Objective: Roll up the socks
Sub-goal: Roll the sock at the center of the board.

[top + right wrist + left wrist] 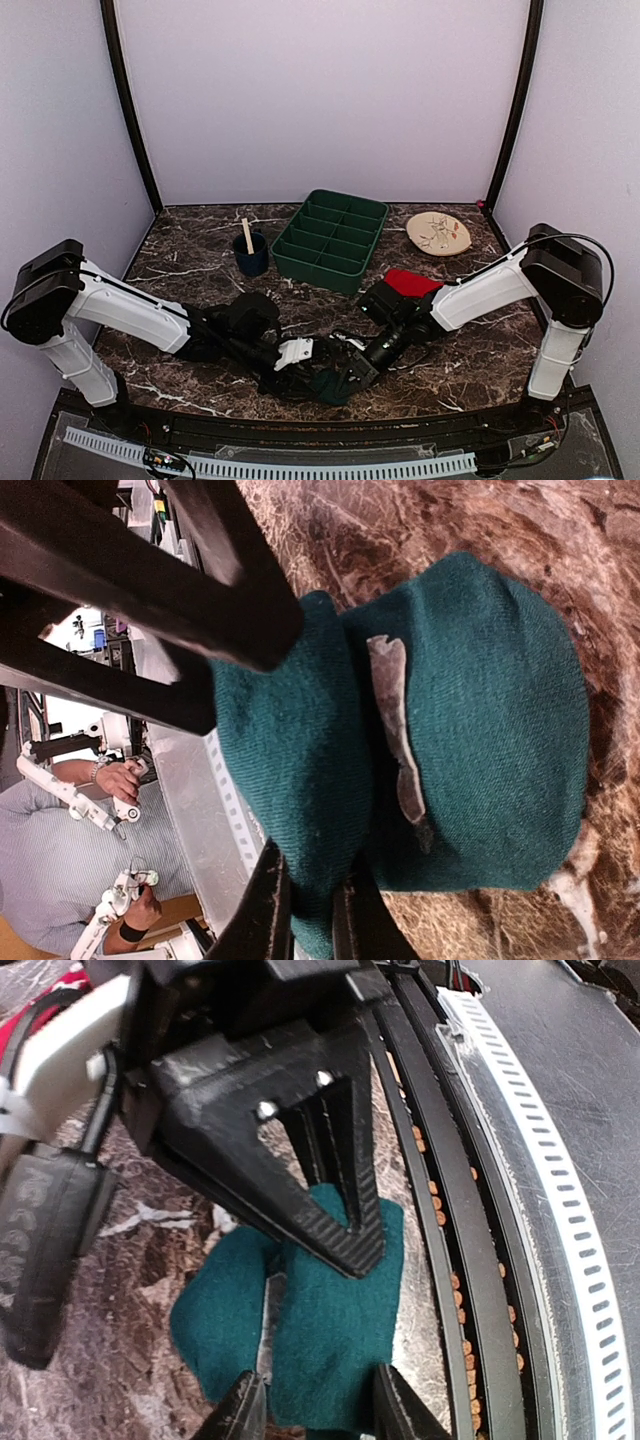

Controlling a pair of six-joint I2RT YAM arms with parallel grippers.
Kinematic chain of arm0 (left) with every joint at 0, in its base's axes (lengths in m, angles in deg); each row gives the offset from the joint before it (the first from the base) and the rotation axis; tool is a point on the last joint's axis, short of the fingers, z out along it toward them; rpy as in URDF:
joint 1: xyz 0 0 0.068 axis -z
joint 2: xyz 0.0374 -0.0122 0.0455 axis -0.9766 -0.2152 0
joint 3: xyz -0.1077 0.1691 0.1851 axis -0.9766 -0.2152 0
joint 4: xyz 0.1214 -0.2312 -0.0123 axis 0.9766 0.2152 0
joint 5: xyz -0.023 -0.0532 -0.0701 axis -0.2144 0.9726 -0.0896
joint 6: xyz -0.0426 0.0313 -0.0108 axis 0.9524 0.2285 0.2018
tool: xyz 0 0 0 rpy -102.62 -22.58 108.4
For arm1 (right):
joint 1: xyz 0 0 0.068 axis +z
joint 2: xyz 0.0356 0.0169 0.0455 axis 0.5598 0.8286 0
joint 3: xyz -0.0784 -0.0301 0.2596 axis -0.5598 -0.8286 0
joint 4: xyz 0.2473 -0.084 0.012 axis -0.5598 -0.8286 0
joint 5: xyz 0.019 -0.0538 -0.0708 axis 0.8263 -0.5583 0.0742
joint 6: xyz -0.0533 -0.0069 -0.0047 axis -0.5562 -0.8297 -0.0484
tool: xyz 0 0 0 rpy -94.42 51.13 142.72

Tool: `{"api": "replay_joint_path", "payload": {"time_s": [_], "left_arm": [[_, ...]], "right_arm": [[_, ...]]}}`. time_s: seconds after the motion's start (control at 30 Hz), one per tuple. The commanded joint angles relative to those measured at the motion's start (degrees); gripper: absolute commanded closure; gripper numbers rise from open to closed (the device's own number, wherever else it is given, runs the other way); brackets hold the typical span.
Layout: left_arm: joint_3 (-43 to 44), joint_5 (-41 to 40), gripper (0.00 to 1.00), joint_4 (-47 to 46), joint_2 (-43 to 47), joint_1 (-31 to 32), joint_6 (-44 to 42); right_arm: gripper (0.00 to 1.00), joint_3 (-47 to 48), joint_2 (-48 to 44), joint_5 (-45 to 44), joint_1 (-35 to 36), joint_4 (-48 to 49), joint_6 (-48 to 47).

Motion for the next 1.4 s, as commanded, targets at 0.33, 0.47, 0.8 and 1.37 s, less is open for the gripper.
{"api": "replay_joint_path", "payload": {"time_s": [0.33,0.47,0.8,1.37], "left_arm": [[3.96,0.61,0.6,5.13,-4.89,1.38,-1.98],[5.29,2.39,0.62,6.51,-6.44,1.36,-2.66],[10.86,8.7,0.89,15.3,-11.11,1.39,-5.74],[17.84,21.03,1.0,27.89,-15.68,-5.01,-3.23]], "right_arm": [[1.0,1.73,1.6,2.65,-0.26,-0.79,-1.41],[1.0,1.83,2.0,2.83,-0.22,-1.15,-1.86],[1.0,1.62,2.14,2.78,-0.63,-0.99,-1.96],[0.64,-0.58,-0.58,-3.67,-2.26,-1.85,-4.53]]}}
